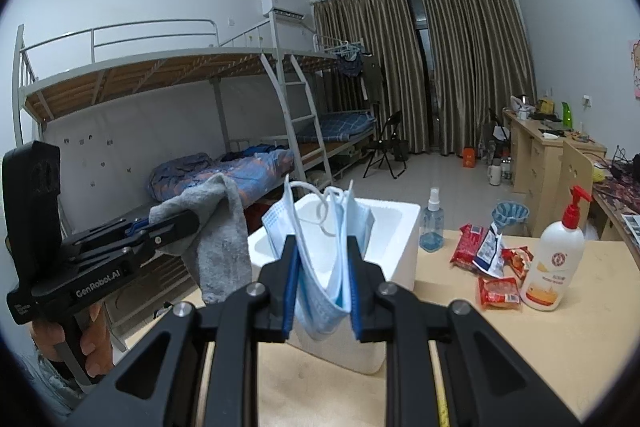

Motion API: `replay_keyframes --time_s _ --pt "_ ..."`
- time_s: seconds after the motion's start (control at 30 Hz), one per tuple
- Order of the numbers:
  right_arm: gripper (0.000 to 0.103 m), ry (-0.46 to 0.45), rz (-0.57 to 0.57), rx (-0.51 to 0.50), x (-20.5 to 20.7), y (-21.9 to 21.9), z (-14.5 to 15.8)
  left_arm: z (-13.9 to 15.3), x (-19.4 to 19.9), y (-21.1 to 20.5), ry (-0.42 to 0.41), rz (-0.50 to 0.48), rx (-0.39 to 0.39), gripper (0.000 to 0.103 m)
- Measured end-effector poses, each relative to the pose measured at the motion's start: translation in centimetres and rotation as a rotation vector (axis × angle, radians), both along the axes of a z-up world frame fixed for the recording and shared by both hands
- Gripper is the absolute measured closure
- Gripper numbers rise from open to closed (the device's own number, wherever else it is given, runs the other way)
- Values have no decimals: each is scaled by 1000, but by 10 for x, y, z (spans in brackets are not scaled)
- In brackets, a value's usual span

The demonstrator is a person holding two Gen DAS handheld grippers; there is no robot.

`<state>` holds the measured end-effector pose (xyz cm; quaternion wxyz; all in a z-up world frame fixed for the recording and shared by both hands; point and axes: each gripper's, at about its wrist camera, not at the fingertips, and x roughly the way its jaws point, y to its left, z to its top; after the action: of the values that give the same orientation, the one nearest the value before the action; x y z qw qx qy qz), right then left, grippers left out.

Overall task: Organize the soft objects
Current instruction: 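Lift the sock and mask and carry both tools over the foam box, then open the left tool to drop the sock while the right tool drops the mask into the box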

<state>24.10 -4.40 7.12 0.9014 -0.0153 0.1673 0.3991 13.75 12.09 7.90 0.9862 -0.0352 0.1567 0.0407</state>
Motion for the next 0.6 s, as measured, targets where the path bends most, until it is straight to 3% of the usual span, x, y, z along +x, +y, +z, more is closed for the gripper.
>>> replay_keyframes --time_s 0.6 --pt "78 -13 -38 12 28 -3 6 4 67 9 14 -14 -39 85"
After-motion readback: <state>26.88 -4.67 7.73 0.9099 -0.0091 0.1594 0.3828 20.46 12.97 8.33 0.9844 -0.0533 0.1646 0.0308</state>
